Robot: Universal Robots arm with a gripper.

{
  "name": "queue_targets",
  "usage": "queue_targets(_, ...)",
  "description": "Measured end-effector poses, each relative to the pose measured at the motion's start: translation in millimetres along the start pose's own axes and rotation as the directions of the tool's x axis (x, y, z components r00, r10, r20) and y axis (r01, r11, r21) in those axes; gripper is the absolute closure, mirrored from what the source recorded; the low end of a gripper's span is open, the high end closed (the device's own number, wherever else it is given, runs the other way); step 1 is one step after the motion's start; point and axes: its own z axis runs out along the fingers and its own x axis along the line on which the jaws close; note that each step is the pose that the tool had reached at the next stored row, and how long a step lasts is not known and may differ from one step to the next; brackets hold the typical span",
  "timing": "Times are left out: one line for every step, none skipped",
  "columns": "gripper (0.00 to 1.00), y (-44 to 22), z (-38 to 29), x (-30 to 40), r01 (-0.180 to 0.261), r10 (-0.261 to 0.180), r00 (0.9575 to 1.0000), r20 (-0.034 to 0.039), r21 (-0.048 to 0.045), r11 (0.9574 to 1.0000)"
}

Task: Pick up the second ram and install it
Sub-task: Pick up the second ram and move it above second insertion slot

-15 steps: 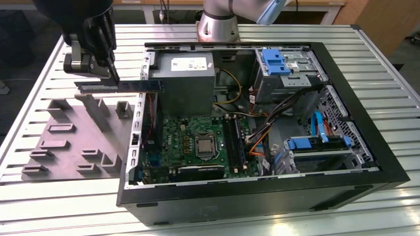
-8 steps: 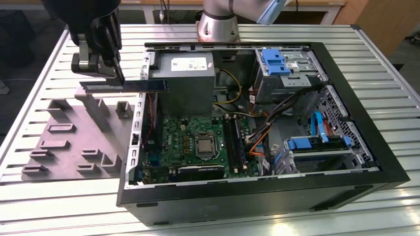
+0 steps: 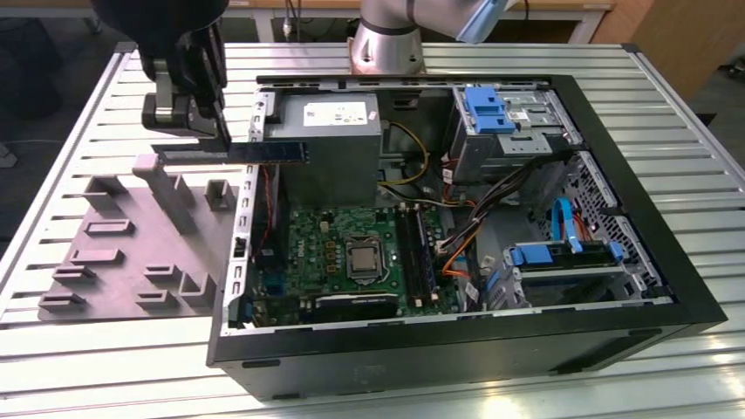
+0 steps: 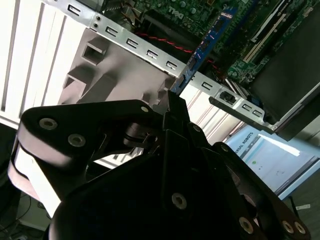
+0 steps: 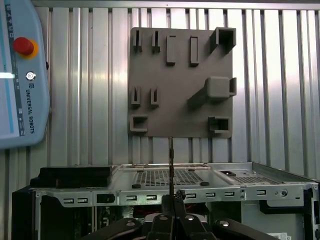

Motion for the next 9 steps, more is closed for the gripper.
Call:
queue_targets(0.89,-1.1,0.0,0.0,0.0,0.0,1.0,0.0,0.0,1.0)
queue_targets(0.89,-2.2,-0.1,-0.1,0.0,0.0,1.0,0.0,0.0,1.0)
queue_targets(0.89,-3.3,-0.1,-0.1,0.0,0.0,1.0,0.0,0.0,1.0)
queue_targets(0.89,-4.5,-0.1,-0.1,0.0,0.0,1.0,0.0,0.0,1.0)
queue_targets(0.89,-5.7,-0.2,-0.2,0.0,0.0,1.0,0.0,0.0,1.0)
queue_targets(0.89,-6.8,-0.3,-0.2,0.0,0.0,1.0,0.0,0.0,1.0)
queue_targets(0.89,-8.0,-0.3,-0.2,0.0,0.0,1.0,0.0,0.0,1.0)
queue_targets(0.89,-9.0,-0.3,-0.3,0.0,0.0,1.0,0.0001,0.0,1.0)
queue_targets(0.89,-10.1,-0.4,-0.3,0.0,0.0,1.0,0.0,0.0,1.0)
